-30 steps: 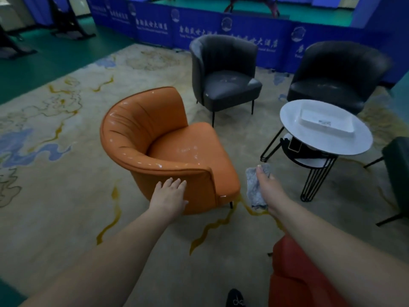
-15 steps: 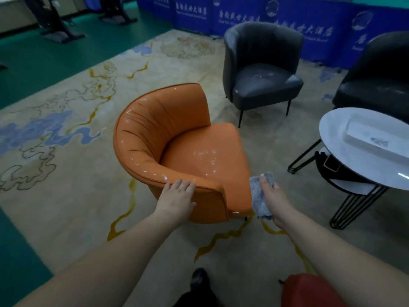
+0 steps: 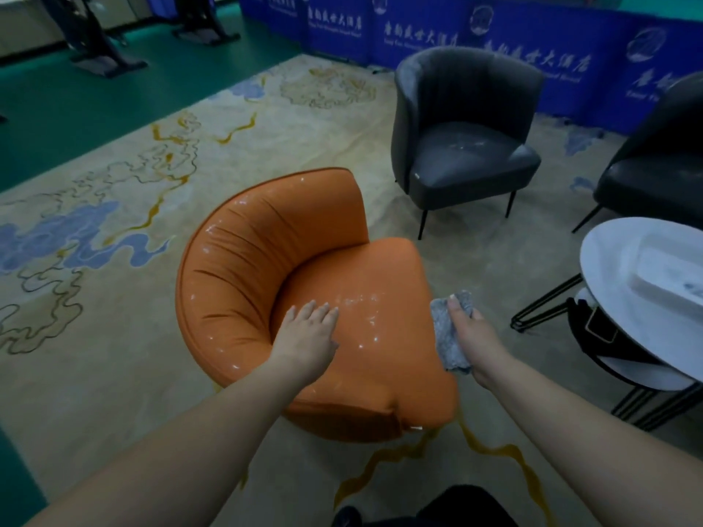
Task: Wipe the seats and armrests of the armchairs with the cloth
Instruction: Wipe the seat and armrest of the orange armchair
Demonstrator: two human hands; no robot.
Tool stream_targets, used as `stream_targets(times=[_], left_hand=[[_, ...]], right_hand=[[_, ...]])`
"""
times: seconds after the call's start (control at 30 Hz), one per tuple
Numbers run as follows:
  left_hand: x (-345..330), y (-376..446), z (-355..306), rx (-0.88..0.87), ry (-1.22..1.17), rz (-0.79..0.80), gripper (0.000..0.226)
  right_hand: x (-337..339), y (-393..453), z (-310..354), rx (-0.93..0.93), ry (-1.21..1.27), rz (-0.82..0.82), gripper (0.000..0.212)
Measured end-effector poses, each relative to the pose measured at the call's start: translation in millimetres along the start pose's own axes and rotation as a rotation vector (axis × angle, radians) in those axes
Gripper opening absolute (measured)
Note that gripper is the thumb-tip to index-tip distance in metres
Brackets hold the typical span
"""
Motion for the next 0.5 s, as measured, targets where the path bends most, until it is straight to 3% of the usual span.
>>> stream_targets(times=[0.17, 0.5], left_hand=[[-1, 39, 15, 0.113, -0.007, 0.002, 0.064], [3, 99, 22, 0.518, -0.066, 0.013, 0.064]], right_hand=[[-11, 59, 23, 0.007, -0.069, 0.069, 0.022], [-40, 206, 91, 0.059, -0.318, 0.383, 0.032]])
Point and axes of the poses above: each hand's wrist, its own y-axis towards the middle knuckle, its own x-axis out of the back of the hand, z = x × y, the point moved 8 cm from there along y, towards the middle knuckle, and after that the axes turned 2 degrees about -x, right-handed, at the moved point
